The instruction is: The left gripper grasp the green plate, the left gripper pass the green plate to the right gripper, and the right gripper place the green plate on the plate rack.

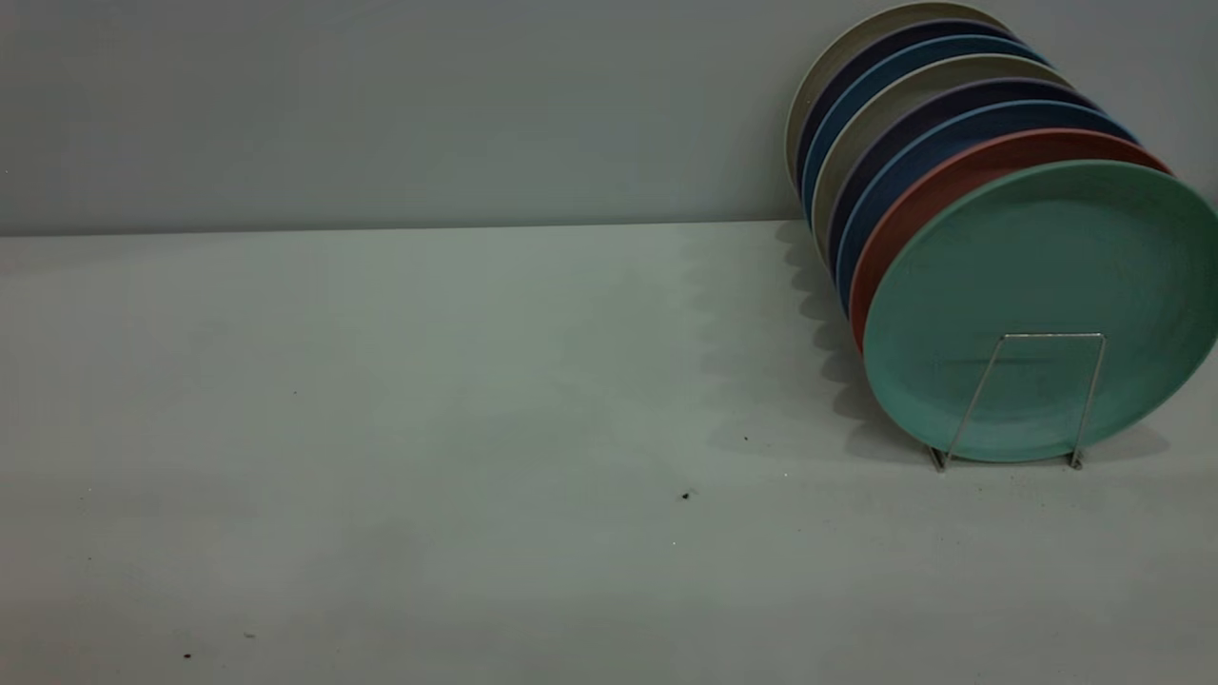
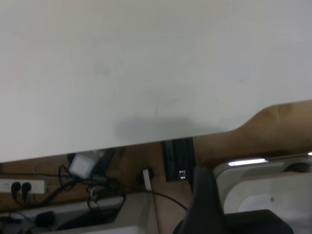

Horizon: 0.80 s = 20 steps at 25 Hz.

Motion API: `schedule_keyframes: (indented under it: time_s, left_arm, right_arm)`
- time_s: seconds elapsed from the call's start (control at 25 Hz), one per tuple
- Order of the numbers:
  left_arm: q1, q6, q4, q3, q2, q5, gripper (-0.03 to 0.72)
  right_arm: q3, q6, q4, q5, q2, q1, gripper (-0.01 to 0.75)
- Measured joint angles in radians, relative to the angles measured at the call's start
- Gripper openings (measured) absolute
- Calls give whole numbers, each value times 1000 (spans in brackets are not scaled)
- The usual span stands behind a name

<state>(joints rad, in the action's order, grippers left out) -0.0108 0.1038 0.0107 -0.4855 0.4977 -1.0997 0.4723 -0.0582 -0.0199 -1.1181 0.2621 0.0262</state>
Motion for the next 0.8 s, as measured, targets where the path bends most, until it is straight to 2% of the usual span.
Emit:
schedule_keyframes:
  time_s: [0.36,0.8]
  left_arm:
    - [0,1,0,0,-65,-2,591]
    - [-1,0,1,0,-139,-4,591]
  right_arm:
    - [0,0,-4,-9,-262,4,339]
    - [0,0,-4,-17,-279,4,339]
